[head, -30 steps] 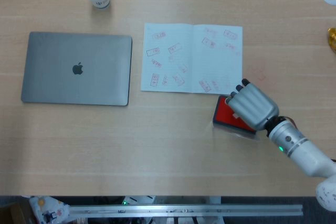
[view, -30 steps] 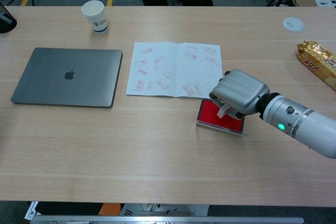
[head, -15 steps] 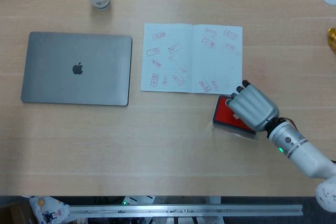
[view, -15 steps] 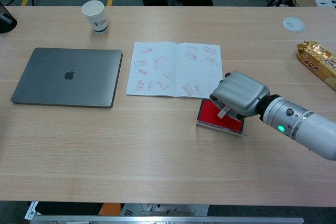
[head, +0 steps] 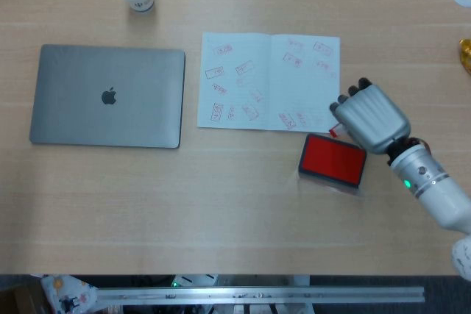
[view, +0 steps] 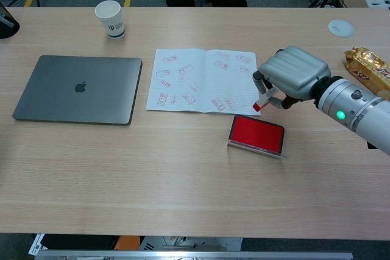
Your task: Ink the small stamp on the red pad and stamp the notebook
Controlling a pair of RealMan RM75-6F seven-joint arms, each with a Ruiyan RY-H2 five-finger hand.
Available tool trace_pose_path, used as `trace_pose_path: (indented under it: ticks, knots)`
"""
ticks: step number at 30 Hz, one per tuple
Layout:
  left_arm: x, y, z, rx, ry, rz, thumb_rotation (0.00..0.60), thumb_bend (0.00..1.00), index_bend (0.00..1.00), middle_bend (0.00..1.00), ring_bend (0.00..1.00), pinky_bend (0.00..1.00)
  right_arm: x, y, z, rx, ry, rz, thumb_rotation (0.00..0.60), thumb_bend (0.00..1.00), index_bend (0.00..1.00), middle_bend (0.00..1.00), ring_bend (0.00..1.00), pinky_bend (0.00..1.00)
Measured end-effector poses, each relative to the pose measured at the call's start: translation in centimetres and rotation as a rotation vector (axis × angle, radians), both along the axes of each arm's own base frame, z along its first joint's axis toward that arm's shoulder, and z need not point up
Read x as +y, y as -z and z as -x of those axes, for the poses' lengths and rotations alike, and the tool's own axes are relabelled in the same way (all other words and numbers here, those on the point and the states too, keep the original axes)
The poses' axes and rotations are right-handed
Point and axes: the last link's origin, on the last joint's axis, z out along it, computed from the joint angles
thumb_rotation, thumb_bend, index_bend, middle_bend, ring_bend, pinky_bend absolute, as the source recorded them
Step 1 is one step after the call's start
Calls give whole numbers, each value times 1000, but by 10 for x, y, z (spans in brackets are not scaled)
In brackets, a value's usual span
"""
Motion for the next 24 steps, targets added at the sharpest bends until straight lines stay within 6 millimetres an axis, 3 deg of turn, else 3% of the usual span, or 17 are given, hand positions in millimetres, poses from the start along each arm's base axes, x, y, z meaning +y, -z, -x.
trace_pose_path:
  ticks: [9,24]
  knots:
    - [-2,0,0,1,-8,16,600,300,164,237,237,182,-32,-2,-10,-2,83,34,600,488,823,569,417,322]
    - [0,-1,3,9,-21,15,600,300,164,237,238,183,-62,37,-27,53,117,50,600,487,840,569,417,322]
